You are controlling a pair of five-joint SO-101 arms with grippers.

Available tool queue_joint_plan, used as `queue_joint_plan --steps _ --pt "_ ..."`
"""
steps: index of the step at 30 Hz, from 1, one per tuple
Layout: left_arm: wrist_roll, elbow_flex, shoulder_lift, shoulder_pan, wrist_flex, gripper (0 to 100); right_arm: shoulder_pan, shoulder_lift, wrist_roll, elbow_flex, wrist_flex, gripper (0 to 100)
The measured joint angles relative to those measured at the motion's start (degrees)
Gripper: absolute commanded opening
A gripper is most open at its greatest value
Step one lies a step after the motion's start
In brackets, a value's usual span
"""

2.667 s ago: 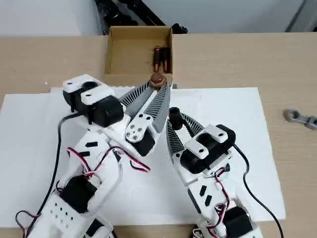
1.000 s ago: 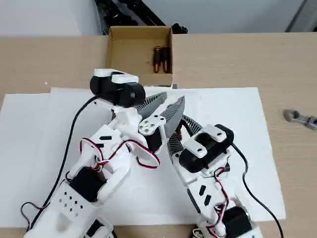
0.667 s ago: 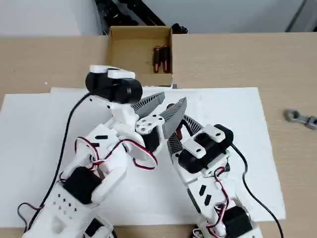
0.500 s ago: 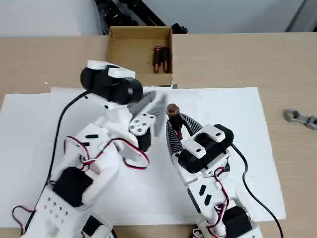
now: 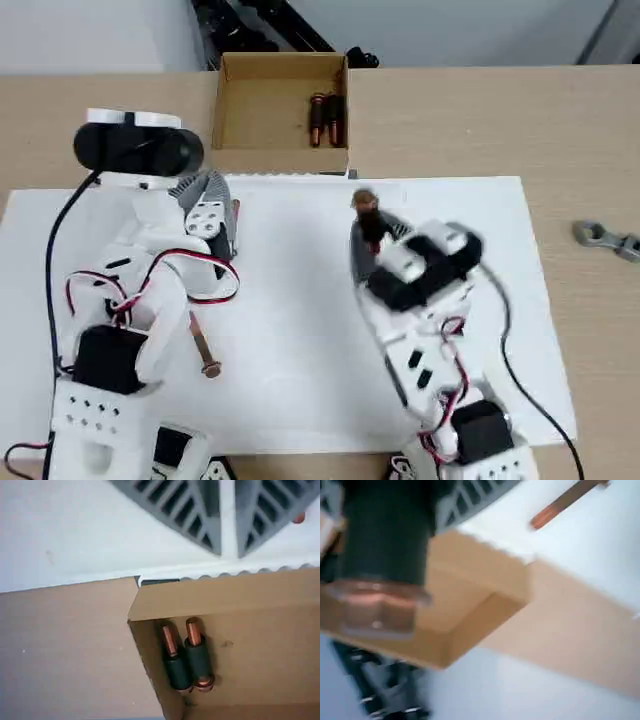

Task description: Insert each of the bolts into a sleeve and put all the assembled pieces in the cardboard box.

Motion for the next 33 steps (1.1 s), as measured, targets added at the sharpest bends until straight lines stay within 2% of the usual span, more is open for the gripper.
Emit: queue_joint_plan --steps 3,10,17,23,33 --pt "0.0 0.2 -1.8 -0.5 0.0 1 2.9 10.5 -0.4 -6.6 -2.4 0.4" --pt "0.0 3.3 -7.7 -2.4 0.0 1 3.9 34.7 -0.7 -19.5 -4.1 0.4" --pt "-0.6 6.0 -11.1 -10.5 -3.3 1 3.8 52.0 -0.7 -32.9 -4.1 0.3" --pt "-5.6 6.7 -12.1 -14.6 -3.3 1 3.9 65.1 -0.7 -45.6 -4.2 0.3" --pt "-6.3 12.0 -12.2 -15.3 -1.3 1 4.0 92.9 -0.7 -70.7 -4.2 0.7"
